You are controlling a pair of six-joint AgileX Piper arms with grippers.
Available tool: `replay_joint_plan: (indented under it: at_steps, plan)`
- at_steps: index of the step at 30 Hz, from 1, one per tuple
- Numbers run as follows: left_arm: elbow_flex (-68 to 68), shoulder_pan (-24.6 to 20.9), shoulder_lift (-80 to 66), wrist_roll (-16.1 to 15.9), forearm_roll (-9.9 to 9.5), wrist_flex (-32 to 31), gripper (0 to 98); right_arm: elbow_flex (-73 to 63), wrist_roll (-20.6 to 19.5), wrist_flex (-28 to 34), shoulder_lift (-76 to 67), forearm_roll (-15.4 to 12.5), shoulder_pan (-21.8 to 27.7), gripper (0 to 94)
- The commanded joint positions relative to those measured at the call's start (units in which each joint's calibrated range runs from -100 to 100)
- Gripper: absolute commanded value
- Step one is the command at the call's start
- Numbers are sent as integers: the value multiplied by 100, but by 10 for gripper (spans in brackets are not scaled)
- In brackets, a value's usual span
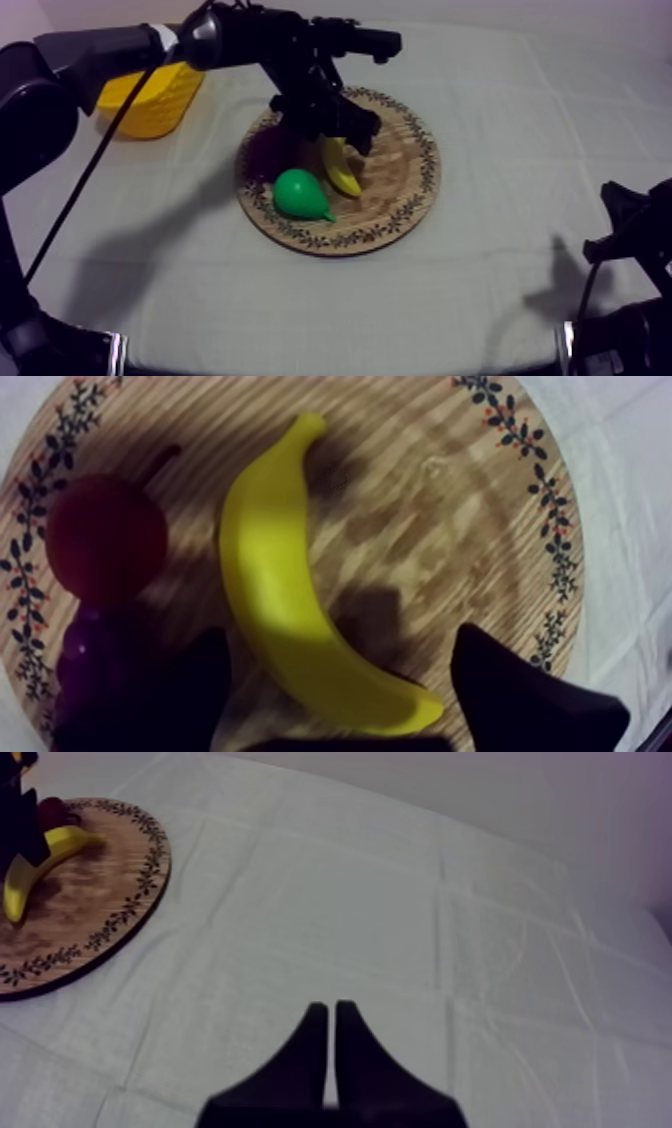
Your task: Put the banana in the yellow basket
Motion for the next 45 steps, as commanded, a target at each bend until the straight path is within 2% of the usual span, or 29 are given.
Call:
replay_joint_plan:
  at_steps: [1, 8, 15, 22, 32, 45]
  plan:
    - [-38, 9, 43, 11, 5, 21, 783, -3, 2, -1, 2, 0, -2, 4]
    - [-138, 29, 178, -98, 124, 69, 736, -3, 2, -1, 2, 0, -2, 4]
    - [-113, 8, 257, -31, 143, 71, 694, -3, 2, -1, 2, 0, -2, 4]
    - [-198, -46, 377, 50, 150, 184, 522, -3, 2, -1, 2, 0, -2, 4]
    - [-439, -62, 556, 143, 122, 399, 372, -3, 2, -1, 2, 0, -2, 4]
    - [-748, -91, 786, 197, 118, 663, 296, -3, 2, -1, 2, 0, -8, 4]
